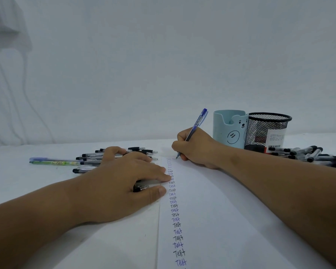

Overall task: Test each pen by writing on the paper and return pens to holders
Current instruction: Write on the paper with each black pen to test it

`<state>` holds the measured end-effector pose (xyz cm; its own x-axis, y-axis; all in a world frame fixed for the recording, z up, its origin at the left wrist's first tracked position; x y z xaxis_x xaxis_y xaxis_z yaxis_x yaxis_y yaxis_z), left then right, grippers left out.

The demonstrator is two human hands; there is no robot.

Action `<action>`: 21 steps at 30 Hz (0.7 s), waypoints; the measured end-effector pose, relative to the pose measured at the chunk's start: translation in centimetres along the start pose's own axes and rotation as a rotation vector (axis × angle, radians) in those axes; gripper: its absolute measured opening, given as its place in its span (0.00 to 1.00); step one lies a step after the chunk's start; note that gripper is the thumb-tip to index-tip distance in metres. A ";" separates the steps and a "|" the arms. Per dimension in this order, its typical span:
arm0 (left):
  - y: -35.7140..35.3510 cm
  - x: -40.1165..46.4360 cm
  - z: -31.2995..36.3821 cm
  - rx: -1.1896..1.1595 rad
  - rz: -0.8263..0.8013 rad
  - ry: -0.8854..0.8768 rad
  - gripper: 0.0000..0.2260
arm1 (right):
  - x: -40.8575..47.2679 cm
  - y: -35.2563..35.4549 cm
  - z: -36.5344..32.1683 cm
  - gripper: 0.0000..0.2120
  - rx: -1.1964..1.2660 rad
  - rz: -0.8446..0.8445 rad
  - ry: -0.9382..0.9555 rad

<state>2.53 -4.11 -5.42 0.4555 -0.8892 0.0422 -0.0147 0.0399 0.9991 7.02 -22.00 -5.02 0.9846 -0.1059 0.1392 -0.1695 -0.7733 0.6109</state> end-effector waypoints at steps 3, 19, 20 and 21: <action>0.0 0.0 0.1 0.020 -0.001 0.005 0.28 | 0.1 -0.1 -0.2 0.16 -0.026 0.001 0.009; 0.6 -0.1 0.9 0.024 0.051 -0.024 0.33 | -3.1 2.8 -3.1 0.18 -0.065 0.393 0.277; 0.6 -0.1 0.9 0.019 0.059 -0.027 0.32 | -3.2 2.8 -3.3 0.17 -0.081 0.395 0.285; 0.7 -0.1 0.8 0.006 0.069 -0.031 0.32 | -3.2 2.9 -3.3 0.16 -0.086 0.397 0.291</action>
<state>1.75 -4.40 -4.74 0.4252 -0.8983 0.1110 -0.0506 0.0989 0.9938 3.24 -21.83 -1.13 0.7926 -0.1929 0.5784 -0.5436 -0.6534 0.5269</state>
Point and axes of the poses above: each hand's wrist, its own x-axis towards the middle knuckle, its own y-axis out of the back of the hand, z = x × y, the point moved 10 cm from there along x, towards the middle knuckle, and after that the axes turned 12 degrees about -z, right-handed, at the moved point
